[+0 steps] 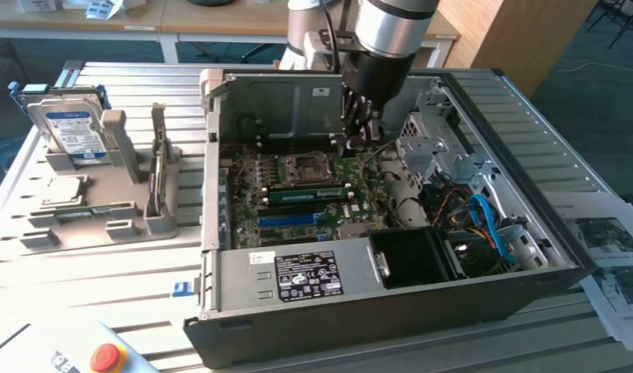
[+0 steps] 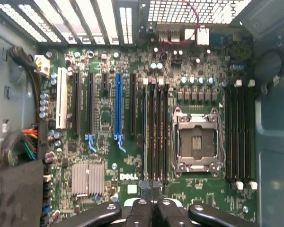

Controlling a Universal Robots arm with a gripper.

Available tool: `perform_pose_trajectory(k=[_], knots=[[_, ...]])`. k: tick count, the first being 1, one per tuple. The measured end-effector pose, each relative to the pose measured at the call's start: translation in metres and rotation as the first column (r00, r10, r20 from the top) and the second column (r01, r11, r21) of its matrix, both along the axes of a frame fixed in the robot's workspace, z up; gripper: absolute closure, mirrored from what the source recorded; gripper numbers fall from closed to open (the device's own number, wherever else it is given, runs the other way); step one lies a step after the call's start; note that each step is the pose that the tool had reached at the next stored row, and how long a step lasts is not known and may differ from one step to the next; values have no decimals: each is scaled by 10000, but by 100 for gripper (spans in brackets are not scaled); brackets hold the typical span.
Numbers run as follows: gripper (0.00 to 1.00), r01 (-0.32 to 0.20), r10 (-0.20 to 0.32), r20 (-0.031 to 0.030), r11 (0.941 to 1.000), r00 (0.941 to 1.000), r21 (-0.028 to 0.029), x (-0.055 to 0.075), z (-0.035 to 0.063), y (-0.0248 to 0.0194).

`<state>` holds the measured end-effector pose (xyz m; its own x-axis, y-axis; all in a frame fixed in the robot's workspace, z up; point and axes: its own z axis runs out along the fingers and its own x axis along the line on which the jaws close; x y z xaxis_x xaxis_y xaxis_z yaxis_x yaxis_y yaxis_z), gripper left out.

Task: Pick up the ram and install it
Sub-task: 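Press down the ram until it locks into place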

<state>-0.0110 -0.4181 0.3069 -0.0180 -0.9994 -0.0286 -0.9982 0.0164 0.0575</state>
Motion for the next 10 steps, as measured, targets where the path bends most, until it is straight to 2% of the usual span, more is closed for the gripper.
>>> perform_pose_trajectory(k=[6, 10], knots=[[90, -1, 1, -24, 10000, 10000, -2, 135, 1, -1], [90, 0, 0, -26, 10000, 10000, 0, 160, 0, -1]])
